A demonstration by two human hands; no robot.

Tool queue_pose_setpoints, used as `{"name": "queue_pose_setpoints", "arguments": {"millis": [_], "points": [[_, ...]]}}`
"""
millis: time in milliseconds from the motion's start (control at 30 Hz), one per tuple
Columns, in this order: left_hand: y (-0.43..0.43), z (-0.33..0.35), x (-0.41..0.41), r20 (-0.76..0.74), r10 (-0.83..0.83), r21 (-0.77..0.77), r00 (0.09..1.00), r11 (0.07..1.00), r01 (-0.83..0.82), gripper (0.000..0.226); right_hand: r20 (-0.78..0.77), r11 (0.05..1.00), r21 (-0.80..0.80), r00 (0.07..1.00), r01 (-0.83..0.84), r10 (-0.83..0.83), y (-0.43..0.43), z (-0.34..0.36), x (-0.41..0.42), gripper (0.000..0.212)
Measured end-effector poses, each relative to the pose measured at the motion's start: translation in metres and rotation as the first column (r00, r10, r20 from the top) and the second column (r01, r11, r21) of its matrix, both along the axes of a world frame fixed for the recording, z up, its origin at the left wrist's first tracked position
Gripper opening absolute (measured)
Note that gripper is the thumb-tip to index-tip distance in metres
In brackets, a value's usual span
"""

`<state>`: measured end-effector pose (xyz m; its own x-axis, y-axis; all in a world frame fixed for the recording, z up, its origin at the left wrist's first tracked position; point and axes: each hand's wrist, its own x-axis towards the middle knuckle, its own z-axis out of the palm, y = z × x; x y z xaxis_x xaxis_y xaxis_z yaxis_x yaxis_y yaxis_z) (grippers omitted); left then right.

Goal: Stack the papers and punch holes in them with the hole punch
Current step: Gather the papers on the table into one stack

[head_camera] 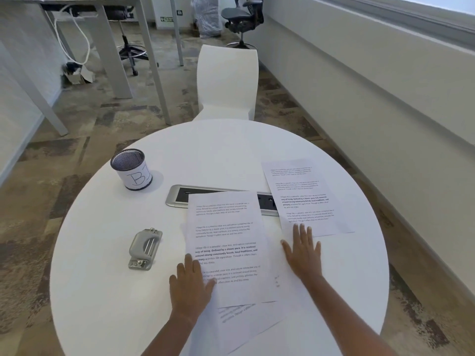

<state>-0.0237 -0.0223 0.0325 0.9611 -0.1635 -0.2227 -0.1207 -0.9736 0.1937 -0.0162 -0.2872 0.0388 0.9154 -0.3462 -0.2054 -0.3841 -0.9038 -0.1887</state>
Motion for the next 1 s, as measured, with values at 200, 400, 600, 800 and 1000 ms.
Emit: {"name": "queue_pose_setpoints", "arguments": {"millis": [200, 400, 600, 800, 1000], "points": [[0.006, -0.009, 0.007, -0.007, -0.050, -0.022, 0.999, 0.999, 0.050, 0.077, 0.029, 0.997, -0.071, 1.000, 0.007, -0.005, -0.004, -0.004, -0.011, 0.067], [0.018, -0.012, 0.021, 0.002, -0.072, 0.011, 0.997, 0.997, 0.072, 0.086, 0.141, 0.990, -0.140, 0.990, 0.010, 0.010, 0.009, -0.008, -0.037, 0.065], [0.020, -0.010, 0.019, -0.038, -0.034, -0.045, 0.999, 0.998, 0.032, 0.083, 0.184, 0.997, -0.078, 0.983, 0.027, -0.013, 0.007, -0.007, -0.037, 0.047], [0.013, 0.010, 0.017, -0.095, -0.006, 0.019, 0.995, 1.000, 0.007, 0.082, 0.212, 0.977, 0.176, 0.965, 0.118, -0.155, 0.004, 0.004, -0.033, 0.052], [0.013, 0.008, 0.019, -0.128, -0.012, 0.035, 0.992, 0.999, 0.017, 0.082, 0.271, 0.933, 0.352, 0.946, 0.075, -0.179, 0.032, -0.003, -0.041, 0.042]]}}
